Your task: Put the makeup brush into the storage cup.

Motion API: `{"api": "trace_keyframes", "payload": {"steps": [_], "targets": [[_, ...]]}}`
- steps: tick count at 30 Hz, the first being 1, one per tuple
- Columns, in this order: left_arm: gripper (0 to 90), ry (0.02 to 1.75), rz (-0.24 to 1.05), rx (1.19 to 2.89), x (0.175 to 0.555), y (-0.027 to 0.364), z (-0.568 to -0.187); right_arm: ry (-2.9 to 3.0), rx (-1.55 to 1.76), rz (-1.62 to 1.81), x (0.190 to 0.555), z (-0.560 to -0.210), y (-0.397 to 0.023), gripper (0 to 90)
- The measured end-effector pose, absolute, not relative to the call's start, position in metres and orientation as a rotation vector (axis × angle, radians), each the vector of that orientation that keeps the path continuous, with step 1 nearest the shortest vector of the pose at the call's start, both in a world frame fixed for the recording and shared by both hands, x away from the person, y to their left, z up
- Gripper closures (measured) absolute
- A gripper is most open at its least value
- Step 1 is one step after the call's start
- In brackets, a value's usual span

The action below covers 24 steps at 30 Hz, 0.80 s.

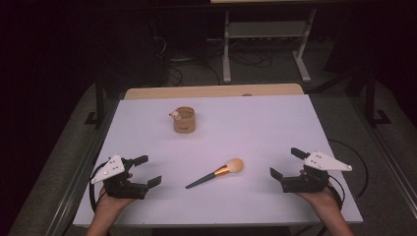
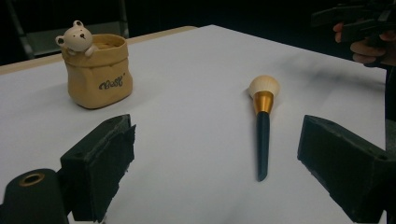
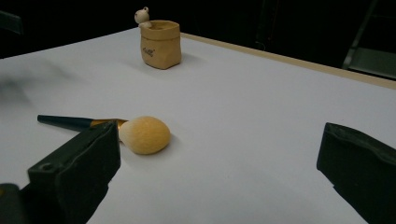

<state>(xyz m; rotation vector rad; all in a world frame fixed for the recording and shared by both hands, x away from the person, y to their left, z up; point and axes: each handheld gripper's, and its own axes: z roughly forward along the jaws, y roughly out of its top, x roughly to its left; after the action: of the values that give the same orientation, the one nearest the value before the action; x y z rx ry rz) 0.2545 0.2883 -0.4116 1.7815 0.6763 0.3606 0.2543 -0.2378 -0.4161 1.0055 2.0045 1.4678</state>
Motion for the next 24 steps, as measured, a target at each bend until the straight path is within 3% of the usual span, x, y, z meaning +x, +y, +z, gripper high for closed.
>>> {"api": "trace_keyframes", "payload": {"steps": [24], "targets": [[12.4, 0.643, 0.321, 1.819, 0.263, 0.276, -0.409, 2.014, 0.982, 1.475, 0.257, -0.414, -0.236, 0.0]]}}
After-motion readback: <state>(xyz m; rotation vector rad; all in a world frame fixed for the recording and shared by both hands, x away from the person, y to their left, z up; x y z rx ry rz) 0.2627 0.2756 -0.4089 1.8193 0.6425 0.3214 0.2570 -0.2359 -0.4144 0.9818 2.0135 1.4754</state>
